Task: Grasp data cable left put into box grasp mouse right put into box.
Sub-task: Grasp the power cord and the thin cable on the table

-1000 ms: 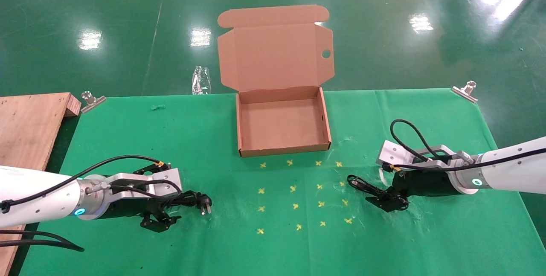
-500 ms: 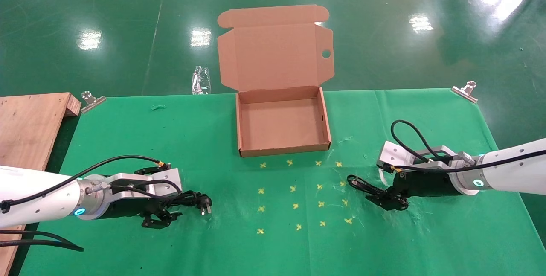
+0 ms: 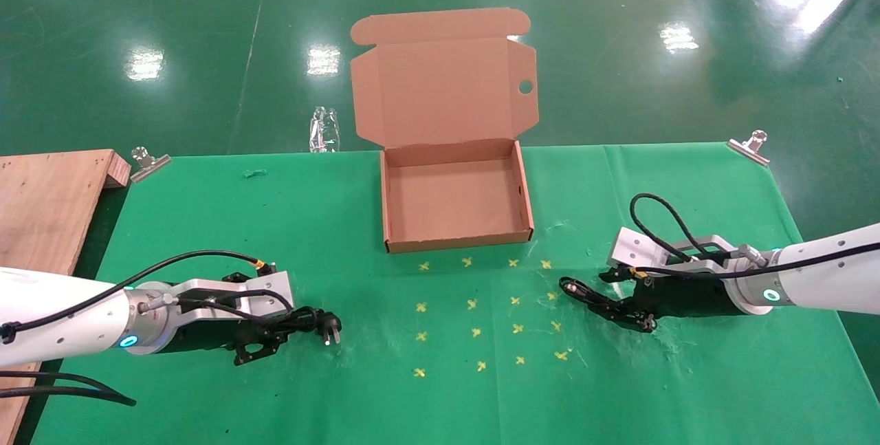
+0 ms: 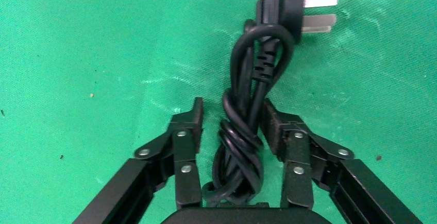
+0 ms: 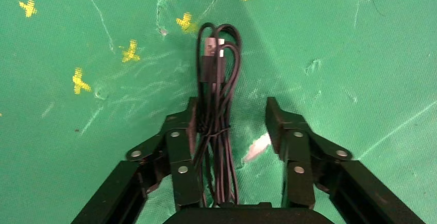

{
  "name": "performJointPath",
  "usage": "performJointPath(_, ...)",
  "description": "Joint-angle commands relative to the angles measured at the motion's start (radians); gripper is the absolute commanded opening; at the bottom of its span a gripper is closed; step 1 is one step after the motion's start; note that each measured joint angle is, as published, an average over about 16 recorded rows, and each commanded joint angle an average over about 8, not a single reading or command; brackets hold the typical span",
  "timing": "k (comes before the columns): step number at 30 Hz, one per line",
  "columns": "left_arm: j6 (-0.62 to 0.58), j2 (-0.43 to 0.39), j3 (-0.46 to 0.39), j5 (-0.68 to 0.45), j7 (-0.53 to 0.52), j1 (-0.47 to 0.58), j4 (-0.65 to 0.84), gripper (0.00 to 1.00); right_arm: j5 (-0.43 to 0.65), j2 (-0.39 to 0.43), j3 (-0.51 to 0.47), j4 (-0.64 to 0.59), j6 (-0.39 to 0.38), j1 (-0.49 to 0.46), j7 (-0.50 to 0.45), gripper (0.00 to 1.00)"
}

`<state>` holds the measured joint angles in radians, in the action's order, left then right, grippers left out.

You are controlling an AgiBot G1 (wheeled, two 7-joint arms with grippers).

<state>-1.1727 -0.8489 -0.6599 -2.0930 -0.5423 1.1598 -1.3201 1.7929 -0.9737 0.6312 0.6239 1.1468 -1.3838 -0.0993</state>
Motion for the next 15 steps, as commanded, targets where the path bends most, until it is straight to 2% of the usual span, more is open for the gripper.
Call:
performJointPath(1,0.000,0.000,0.000,0.000,0.000,0.000,0.000,0.00,0.000,0.000,0.000,0.001,0.000,0.000,0.000,0.00)
performJointPath(15,0.000,0.000,0.000,0.000,0.000,0.000,-0.001,0.00,-0.002,0.001,0.000,0.002,0.001,0.001,-0.001,0.00)
